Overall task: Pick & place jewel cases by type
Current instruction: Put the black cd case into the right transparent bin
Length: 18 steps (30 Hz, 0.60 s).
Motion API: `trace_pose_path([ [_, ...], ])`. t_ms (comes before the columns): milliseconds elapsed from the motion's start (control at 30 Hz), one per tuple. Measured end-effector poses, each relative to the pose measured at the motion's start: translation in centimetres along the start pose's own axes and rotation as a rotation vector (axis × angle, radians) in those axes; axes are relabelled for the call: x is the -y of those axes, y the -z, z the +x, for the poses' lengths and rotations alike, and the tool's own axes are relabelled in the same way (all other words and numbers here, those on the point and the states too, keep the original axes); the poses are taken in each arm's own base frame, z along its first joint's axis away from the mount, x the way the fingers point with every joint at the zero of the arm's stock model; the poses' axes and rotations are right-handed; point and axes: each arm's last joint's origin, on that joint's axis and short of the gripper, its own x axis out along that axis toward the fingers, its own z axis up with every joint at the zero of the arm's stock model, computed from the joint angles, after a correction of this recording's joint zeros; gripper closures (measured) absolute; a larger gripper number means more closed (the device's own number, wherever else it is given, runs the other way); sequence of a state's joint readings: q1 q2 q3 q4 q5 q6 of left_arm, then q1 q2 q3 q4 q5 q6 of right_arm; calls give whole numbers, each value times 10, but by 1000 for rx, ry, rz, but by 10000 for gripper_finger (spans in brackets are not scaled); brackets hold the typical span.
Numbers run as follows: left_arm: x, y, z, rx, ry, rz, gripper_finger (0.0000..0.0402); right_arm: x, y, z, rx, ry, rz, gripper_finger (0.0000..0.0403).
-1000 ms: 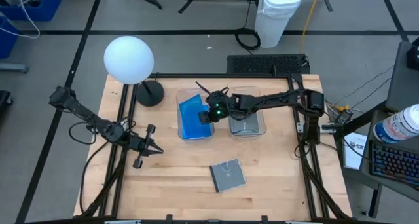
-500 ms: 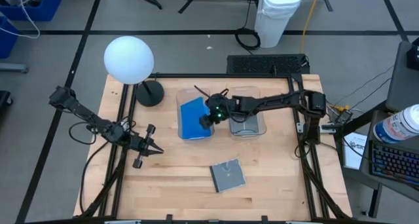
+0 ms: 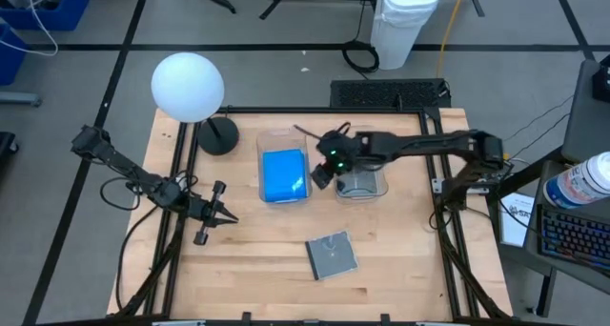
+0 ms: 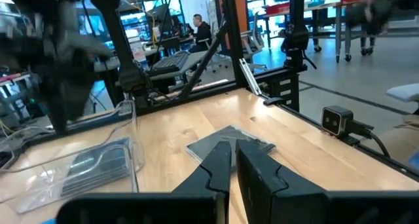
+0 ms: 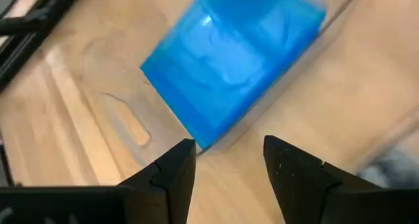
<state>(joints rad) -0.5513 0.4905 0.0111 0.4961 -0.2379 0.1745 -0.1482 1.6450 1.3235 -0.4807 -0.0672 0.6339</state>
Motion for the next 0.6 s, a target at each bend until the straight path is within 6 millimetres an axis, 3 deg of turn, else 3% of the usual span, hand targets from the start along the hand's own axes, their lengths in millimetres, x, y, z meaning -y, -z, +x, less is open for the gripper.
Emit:
trace_pose_path([
  [133, -1, 0, 0, -2, -21, -5, 369, -22, 12, -40, 104, 36, -282, 238],
  [300, -3, 0, 0, -13, -108, -48, 369, -54, 37, -62, 175, 23, -500, 279],
  [467, -7, 1, -1, -36, -241, -48, 369, -78, 73, -58, 212, 20, -779, 379],
  [600, -12, 8, 0, -107, -361, -63, 369, -78, 92, -42, 262, -20, -863, 392],
])
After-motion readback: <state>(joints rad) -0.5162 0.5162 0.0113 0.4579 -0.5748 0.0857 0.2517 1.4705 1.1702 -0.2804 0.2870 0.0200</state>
